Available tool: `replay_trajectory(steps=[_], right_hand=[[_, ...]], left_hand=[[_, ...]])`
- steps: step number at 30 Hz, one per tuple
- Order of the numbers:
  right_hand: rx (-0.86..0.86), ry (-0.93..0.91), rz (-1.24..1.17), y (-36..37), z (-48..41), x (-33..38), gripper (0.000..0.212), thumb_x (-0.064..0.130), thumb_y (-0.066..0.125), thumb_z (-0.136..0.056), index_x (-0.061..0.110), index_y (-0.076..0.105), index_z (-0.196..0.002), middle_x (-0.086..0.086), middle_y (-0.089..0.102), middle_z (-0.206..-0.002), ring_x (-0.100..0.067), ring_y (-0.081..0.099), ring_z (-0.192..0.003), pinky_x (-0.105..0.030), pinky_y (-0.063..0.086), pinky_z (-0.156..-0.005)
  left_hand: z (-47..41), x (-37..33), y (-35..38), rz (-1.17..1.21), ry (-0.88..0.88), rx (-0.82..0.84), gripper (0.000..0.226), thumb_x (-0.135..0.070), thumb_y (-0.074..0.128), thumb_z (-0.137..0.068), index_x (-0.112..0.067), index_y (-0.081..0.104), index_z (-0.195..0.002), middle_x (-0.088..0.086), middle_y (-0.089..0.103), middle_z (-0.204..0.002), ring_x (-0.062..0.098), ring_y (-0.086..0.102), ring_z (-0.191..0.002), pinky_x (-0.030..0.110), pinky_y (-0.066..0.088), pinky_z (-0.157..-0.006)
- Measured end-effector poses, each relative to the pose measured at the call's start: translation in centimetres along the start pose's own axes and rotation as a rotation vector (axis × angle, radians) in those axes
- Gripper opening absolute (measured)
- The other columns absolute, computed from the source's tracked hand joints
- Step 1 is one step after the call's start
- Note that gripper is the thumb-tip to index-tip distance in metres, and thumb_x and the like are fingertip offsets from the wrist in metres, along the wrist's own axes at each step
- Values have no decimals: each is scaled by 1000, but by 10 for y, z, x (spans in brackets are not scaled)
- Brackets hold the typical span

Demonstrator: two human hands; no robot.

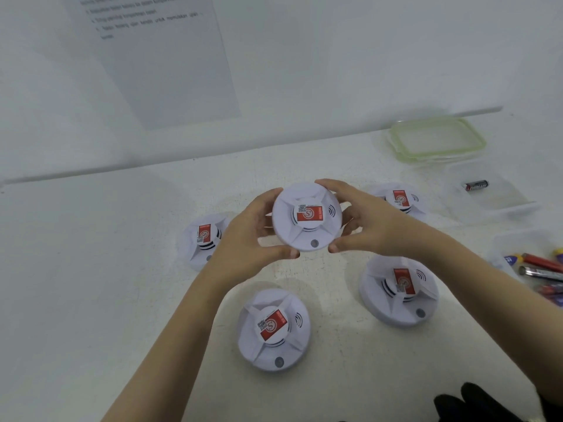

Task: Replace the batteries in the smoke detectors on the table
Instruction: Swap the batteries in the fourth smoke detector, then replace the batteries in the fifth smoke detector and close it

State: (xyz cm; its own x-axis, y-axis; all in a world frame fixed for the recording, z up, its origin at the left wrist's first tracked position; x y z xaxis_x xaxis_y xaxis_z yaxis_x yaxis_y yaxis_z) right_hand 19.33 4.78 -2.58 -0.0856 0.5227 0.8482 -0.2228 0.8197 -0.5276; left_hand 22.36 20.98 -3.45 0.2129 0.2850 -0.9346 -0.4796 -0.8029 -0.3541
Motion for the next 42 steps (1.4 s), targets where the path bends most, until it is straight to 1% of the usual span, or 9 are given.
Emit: replay_trajectory(steps=[3, 6, 10, 19, 25, 29, 32, 35, 42], right_hand=[[1, 19, 174, -4, -11, -6, 97, 14, 82, -68, 29, 25, -144, 8, 42, -125, -7, 58, -90, -20, 51, -79], [46, 53, 334, -2, -21, -15, 97, 23, 83, -66, 22, 26, -145, 5, 39, -123, -11, 48, -103, -23, 42, -89], [106, 103, 542, 2, -29, -25, 94, 33, 80, -68, 19, 28, -144, -1, 42, -129, -18, 36, -119, -34, 34, -101], [127, 120, 560, 7, -32, -28, 80, 32, 79, -69, 20, 38, -137, -3, 50, -120, -21, 41, -114, -36, 36, -96], [135, 145, 524, 7, -28, -31, 97, 39, 78, -71, 19, 23, -148, -3, 43, -136, -20, 35, -127, -34, 28, -103], [139, 139, 508, 9, -25, -29, 96, 39, 77, -73, 18, 21, -148, -2, 41, -140, -19, 34, -129, -32, 27, -104], [131, 162, 467, 8, -23, -31, 96, 40, 77, -72, 20, 22, -148, -1, 39, -144, -18, 35, -131, -36, 29, -108], [117, 146, 435, 6, -20, -30, 91, 38, 77, -73, 22, 26, -147, 2, 42, -140, -17, 37, -129, -31, 29, -105], [-209, -20, 356, -12, -9, -14, 54, 42, 63, -85, 29, 47, -134, 4, 50, -130, -10, 44, -112, -28, 34, -98]], left_hand=[[-9, -3, 0, -299, 34, 22, 82, -20, 87, -67, -35, 40, -133, -28, 49, -128, -16, 43, -118, 4, 31, -96], [-21, 1, 0, -585, 32, 35, 92, -37, 85, -66, -25, 38, -144, -8, 39, -149, 11, 21, -144, 27, 15, -114], [-32, 12, 7, -793, 5, 98, 98, -52, 81, -65, -20, 36, -146, 3, 24, -158, 17, 4, -149, 31, -4, -117], [-34, 31, 7, -784, -102, 159, 94, -47, 82, -67, -23, 37, -146, 3, 21, -159, 17, -1, -149, 34, -6, -117], [-17, 38, -37, -814, -142, -3, 87, -43, 80, -71, -25, 37, -145, 3, 27, -157, 18, 11, -148, 36, 1, -120], [-3, 52, -65, -970, -334, 94, 106, -44, 86, -59, -36, 28, -148, 6, 18, -159, 22, 7, -148, 41, 9, -119], [1, 57, -76, -830, -379, 103, 105, -40, 81, -47, -38, 37, -142, 1, 43, -134, 26, 31, -134, 41, 36, -105], [0, 50, -76, -719, -287, 52, 96, -46, 72, -44, -43, 43, -135, -13, 41, -102, 21, 41, -113, 31, 42, -86], [1, -6, -60, -117, 68, -151, 77, -52, 79, -51, -32, 52, -120, -12, 55, -119, 3, 57, -104, 13, 51, -75]])
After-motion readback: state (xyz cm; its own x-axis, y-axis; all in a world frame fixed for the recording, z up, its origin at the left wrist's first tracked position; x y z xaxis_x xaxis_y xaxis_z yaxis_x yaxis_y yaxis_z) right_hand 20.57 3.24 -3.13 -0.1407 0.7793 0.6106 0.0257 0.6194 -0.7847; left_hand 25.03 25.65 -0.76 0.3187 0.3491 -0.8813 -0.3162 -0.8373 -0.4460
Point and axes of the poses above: each hand's wrist, its own z-axis away from the middle knuckle, its own y-axis out of the palm, x = y × z, the point moved 8 cm from there along -z, towards the middle knuckle
